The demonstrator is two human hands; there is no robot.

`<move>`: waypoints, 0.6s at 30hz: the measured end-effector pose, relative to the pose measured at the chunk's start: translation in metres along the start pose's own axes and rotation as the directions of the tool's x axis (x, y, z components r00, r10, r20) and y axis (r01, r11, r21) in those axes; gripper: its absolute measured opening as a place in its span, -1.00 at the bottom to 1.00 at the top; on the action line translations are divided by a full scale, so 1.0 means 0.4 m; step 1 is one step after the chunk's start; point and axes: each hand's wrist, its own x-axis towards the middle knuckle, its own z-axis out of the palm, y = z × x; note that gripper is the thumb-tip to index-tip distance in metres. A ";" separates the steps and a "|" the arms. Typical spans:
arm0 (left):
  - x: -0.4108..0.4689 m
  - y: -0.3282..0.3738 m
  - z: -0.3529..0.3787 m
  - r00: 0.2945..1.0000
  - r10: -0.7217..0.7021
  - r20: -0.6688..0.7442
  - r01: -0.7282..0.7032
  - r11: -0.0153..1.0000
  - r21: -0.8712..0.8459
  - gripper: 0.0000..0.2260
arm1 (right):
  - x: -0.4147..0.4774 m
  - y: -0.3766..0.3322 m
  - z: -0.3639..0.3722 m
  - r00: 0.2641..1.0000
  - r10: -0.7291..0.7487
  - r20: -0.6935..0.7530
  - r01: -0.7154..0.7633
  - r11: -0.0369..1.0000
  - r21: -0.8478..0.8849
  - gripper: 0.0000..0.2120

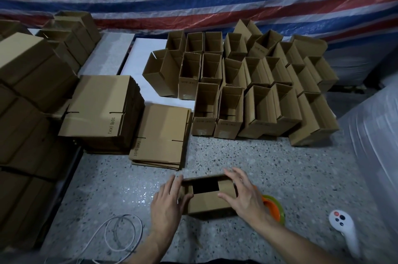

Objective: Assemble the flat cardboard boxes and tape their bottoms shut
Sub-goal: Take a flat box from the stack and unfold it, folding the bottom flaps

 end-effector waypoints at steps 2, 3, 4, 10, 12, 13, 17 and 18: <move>-0.027 0.012 0.004 0.999 -0.008 0.042 0.007 1.000 0.024 -0.55 | -0.016 -0.002 0.015 1.000 -0.011 0.028 0.013 0.999 -0.052 -0.46; -0.049 0.016 0.015 0.998 -0.020 0.054 0.019 1.000 0.015 -0.51 | -0.027 -0.001 0.027 0.999 -0.016 0.033 0.018 0.998 -0.064 -0.48; -0.073 0.020 0.022 0.995 -0.067 0.079 0.069 0.997 -0.024 -0.52 | -0.037 0.000 0.041 1.000 -0.016 0.026 0.017 0.999 -0.047 -0.48; -0.109 0.027 0.033 0.960 -0.130 0.248 0.231 0.869 -0.438 -0.45 | -0.055 -0.011 0.082 0.993 0.087 -0.082 -0.068 0.976 0.205 -0.65; -0.091 0.030 0.033 0.957 -0.114 0.266 0.228 0.864 -0.449 -0.42 | -0.055 -0.030 0.087 0.987 0.101 -0.124 -0.067 0.966 0.250 -0.69; -0.081 0.030 0.035 0.958 -0.107 0.266 0.224 0.861 -0.457 -0.42 | -0.052 -0.039 0.086 0.984 0.108 -0.142 -0.066 0.960 0.273 -0.70; -0.027 0.034 0.027 0.975 -0.061 0.212 0.167 0.832 -0.530 -0.44 | -0.026 -0.051 0.068 0.972 0.140 -0.190 -0.075 0.946 0.315 -0.70; -0.016 0.040 0.022 0.981 -0.042 0.187 0.140 0.827 -0.544 -0.46 | -0.020 -0.050 0.062 0.967 0.162 -0.196 -0.094 0.944 0.316 -0.69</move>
